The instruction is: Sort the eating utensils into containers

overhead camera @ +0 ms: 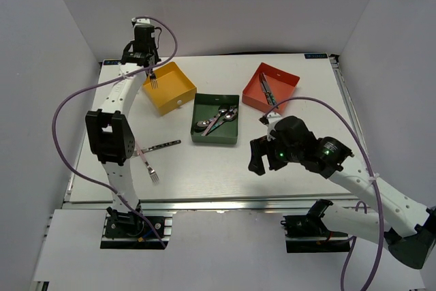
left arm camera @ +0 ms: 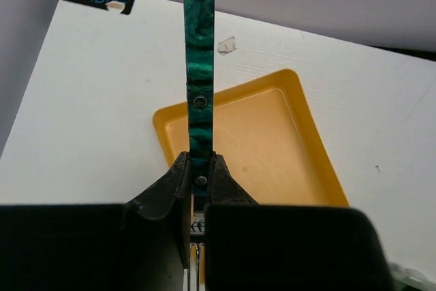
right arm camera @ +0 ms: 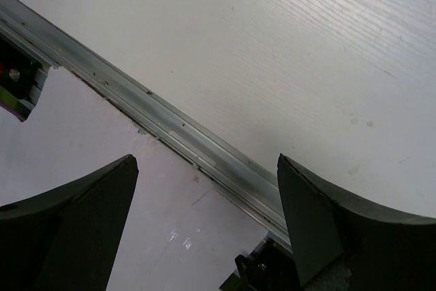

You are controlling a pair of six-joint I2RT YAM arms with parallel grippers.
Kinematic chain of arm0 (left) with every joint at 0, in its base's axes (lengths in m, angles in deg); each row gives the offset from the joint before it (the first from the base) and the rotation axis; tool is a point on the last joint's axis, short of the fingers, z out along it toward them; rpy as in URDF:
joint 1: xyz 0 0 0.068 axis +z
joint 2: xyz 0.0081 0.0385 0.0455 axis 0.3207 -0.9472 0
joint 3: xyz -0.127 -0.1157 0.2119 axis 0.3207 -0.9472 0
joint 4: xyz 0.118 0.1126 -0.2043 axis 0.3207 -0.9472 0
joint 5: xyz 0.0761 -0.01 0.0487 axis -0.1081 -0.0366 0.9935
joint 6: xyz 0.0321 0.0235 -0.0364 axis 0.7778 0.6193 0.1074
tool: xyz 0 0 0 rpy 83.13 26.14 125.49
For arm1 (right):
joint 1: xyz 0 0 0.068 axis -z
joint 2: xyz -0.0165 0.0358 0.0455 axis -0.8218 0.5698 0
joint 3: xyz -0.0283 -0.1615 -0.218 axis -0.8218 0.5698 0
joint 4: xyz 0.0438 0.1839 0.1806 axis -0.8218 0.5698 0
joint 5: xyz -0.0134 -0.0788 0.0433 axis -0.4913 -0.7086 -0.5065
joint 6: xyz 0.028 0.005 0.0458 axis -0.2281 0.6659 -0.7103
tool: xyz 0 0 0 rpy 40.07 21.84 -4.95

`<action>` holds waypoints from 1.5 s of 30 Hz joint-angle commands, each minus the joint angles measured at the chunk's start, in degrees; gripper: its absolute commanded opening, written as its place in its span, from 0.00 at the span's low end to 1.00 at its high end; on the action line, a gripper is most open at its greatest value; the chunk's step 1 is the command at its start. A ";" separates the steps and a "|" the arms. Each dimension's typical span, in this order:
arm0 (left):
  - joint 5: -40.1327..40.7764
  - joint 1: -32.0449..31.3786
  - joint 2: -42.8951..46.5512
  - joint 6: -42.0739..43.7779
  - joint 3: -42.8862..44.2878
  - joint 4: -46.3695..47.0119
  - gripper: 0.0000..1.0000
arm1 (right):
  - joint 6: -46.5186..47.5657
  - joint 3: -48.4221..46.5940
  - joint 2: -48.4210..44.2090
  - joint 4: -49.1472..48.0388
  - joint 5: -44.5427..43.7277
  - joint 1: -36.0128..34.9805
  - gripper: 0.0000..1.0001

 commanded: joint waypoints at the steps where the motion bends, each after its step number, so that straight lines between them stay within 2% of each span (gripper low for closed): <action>1: -3.58 -0.98 -1.09 7.68 3.21 5.12 0.00 | -2.92 -2.23 -1.19 6.03 -2.41 -0.09 0.87; 5: -9.73 -0.98 -3.21 8.21 0.76 6.97 0.02 | -4.24 -4.17 -1.11 8.15 -5.75 -0.09 0.87; 9: -14.03 -1.07 -3.38 7.68 -5.13 10.22 0.07 | -5.39 -5.66 0.56 8.33 -6.19 -0.09 0.87; 16: -14.74 -0.54 -5.67 8.73 -5.05 10.75 0.16 | -6.79 -6.89 3.72 6.31 -6.02 -0.09 0.87; 26: -17.03 0.43 -8.31 8.12 -5.22 10.66 0.36 | -7.23 -8.48 7.24 4.99 -6.63 -0.09 0.87; 27: -16.68 0.43 -8.22 8.21 -5.58 10.49 0.42 | -7.32 -8.65 7.33 4.99 -6.81 -0.17 0.87; 30: -15.28 0.34 -7.87 8.65 -5.76 10.40 0.47 | -7.15 -8.57 7.77 4.90 -7.25 -0.09 0.87; 32: -14.49 0.43 -7.95 7.95 -4.53 9.96 0.55 | -7.23 -8.48 8.12 4.64 -7.16 -0.17 0.87; 33: -14.05 0.43 -7.78 6.64 -3.92 9.87 0.57 | -7.23 -8.56 8.47 4.46 -7.07 -0.17 0.87; 35: -12.64 0.43 -6.12 4.53 -2.33 9.35 0.80 | -7.06 -8.74 9.17 3.85 -6.63 -0.17 0.87; 37: -10.45 0.52 -3.49 0.14 -0.41 7.26 0.98 | -6.62 -9.09 9.88 2.80 -6.11 -0.09 0.88; 39: -8.87 0.52 -2.25 -5.20 2.23 3.04 0.98 | -5.57 -9.79 11.89 2.35 -6.11 -0.17 0.88; 40: -4.33 0.60 -1.02 -8.81 4.33 -2.81 0.98 | -5.13 -10.75 12.60 2.09 -5.67 -0.17 0.88; 41: -2.46 0.69 -0.49 -15.89 4.96 -6.61 0.98 | -4.69 -11.20 14.17 1.22 -5.49 -0.17 0.88; 42: -2.27 1.04 0.39 -18.14 4.71 -9.78 0.98 | -3.99 -11.64 14.88 0.86 -5.49 -0.17 0.88; 44: -2.97 2.36 4.23 -22.62 -0.44 -18.49 0.98 | -3.46 -12.60 16.55 -0.28 -5.49 -0.17 0.88; 45: -2.10 2.62 6.18 -28.30 -4.05 -23.21 0.98 | -3.11 -12.87 17.08 -1.68 -5.40 -0.17 0.88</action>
